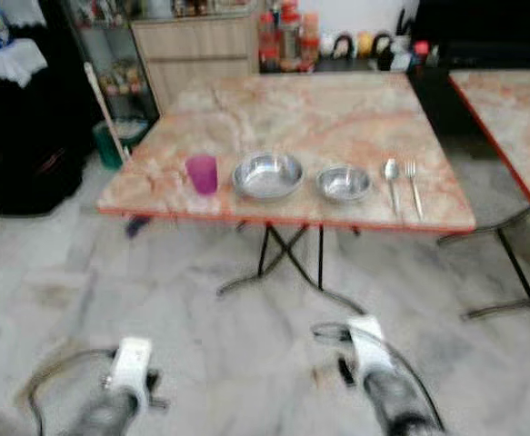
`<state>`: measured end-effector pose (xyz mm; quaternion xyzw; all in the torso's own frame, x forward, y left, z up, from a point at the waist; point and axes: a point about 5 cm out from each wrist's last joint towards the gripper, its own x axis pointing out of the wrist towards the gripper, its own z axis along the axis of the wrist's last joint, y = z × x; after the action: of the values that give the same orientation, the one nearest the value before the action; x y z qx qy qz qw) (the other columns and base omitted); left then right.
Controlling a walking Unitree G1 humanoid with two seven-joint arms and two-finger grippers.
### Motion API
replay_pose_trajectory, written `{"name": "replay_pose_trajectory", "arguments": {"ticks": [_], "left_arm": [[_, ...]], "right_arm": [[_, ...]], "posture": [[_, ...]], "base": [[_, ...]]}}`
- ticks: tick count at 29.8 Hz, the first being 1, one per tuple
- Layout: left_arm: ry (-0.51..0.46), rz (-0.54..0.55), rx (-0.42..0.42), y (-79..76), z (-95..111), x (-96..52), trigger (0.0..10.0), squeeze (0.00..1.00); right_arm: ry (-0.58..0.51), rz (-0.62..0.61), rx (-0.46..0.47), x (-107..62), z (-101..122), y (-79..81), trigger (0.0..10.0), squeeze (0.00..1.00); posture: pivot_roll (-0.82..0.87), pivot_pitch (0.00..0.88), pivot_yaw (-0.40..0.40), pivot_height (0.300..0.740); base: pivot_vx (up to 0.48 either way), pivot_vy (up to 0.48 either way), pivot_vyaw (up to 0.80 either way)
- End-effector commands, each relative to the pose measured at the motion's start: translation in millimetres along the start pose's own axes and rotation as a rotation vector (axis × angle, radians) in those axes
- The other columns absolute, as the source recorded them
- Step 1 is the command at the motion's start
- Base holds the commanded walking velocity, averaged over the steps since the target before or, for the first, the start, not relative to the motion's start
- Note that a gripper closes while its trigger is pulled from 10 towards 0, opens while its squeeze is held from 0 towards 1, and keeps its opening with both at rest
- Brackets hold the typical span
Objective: Setting the table
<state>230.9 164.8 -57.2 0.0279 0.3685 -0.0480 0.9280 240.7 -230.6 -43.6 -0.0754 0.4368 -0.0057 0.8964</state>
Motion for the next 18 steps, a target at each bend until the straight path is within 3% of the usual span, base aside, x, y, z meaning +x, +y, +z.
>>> {"name": "replay_pose_trajectory", "arguments": {"ticks": [1,9,18], "left_arm": [[0.011,0.035,0.014,14.5,-1.0,-1.8,10.0,0.00],[0.007,0.037,0.015,15.4,0.6,-1.6,10.0,0.00],[0.009,0.034,0.019,15.1,-0.2,-1.7,10.0,0.00]], "right_arm": [[-0.027,0.026,0.006,2.1,11.5,11.2,10.0,0.00],[-0.015,0.038,0.003,2.3,12.0,12.3,10.0,0.00],[0.007,0.043,-0.020,2.3,10.4,12.4,10.0,0.00]], "posture": [[-0.05,0.000,0.030,0.740],[-0.05,0.005,0.032,0.740],[-0.05,0.000,0.033,0.740]], "base": [[0.296,0.000,0.00],[0.295,0.000,-0.29],[0.295,0.000,0.00]]}}
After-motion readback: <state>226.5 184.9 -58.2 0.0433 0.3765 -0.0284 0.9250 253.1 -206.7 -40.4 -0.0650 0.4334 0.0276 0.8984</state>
